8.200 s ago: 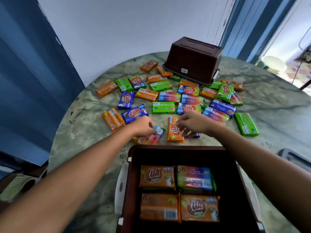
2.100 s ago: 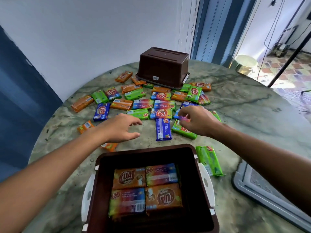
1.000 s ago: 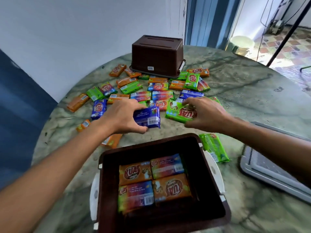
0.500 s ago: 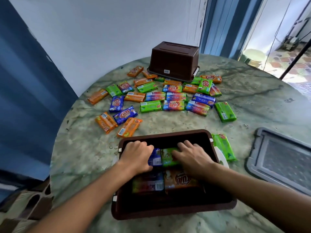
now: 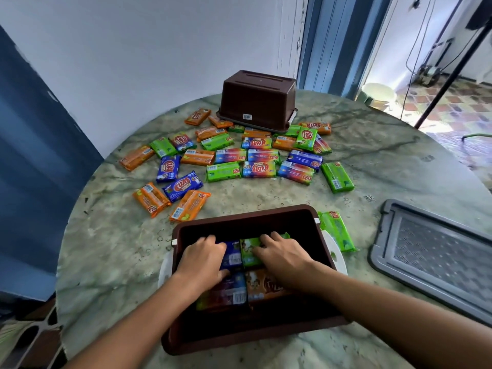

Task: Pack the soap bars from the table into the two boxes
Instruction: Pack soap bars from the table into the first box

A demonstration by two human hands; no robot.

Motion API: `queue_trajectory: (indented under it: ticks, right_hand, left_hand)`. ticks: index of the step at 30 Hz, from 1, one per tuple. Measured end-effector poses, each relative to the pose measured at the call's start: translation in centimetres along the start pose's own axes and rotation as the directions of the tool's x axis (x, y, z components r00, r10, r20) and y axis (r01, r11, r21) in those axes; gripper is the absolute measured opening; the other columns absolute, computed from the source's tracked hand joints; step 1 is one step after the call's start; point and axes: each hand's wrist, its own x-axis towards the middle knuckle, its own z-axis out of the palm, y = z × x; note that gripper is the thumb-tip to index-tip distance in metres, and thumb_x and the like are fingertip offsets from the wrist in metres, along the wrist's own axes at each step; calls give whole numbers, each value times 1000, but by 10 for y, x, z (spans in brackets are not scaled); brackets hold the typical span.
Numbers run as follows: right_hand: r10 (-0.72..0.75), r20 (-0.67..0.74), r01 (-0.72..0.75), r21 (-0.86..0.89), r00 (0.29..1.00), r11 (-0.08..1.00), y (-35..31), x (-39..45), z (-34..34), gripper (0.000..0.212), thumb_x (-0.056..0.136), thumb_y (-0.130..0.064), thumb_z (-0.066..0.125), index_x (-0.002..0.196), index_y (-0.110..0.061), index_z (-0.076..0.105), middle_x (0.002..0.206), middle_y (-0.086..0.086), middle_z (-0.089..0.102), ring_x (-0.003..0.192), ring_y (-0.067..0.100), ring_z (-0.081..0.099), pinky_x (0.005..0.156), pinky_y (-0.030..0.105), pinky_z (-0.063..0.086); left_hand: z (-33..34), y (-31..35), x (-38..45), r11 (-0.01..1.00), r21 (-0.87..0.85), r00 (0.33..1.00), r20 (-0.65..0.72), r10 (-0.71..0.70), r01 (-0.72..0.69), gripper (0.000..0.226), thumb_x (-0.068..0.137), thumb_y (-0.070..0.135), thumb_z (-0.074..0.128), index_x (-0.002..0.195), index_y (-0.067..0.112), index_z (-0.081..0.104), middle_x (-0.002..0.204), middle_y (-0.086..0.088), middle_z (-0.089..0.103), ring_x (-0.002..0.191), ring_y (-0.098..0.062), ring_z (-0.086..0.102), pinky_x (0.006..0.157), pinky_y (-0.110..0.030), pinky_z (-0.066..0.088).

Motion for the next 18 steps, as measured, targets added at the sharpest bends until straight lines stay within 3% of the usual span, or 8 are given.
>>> queue_trajectory:
  ticks: [5, 8, 14, 18]
  right_hand:
    - [-4, 35, 1, 92, 999, 996, 4, -8, 4, 49, 86, -22, 56, 133, -13, 45, 138, 17, 39, 128, 35, 38, 88, 47, 50]
    - [2, 7, -3, 175, 1000, 985, 7, -17, 0, 46, 86, -22, 53, 132, -14, 48, 136, 14, 42, 126, 33, 40, 89, 46, 50]
    - [72, -207, 14, 388, 976, 922, 23, -31, -32, 37, 87, -21, 52, 122, -17, 60, 127, 5, 55, 114, 25, 53, 85, 41, 50]
    - [207, -316, -35, 476, 926, 879, 56, -39, -59, 34, 83, -22, 51, 114, -18, 65, 111, 4, 63, 102, 25, 59, 82, 40, 50]
  left_hand:
    - [3, -12, -11, 994, -49, 995, 24, 99, -98, 55, 81, 48, 61, 128, 21, 51, 116, -2, 50, 112, -20, 47, 86, -33, 48]
    - [1, -10, -16, 982, -102, 987, -15, 159, -160, 56, 83, 51, 57, 131, 24, 49, 117, 3, 53, 111, -16, 49, 86, -31, 49]
    - [-43, 10, -6, 878, -307, 917, -275, 287, -367, 49, 77, 52, 48, 112, 24, 66, 104, 10, 68, 96, -11, 64, 78, -30, 53]
    - [-90, 35, 24, 823, -311, 850, -401, 341, -476, 37, 80, 43, 53, 103, 20, 69, 93, 7, 70, 79, -11, 65, 68, -28, 53]
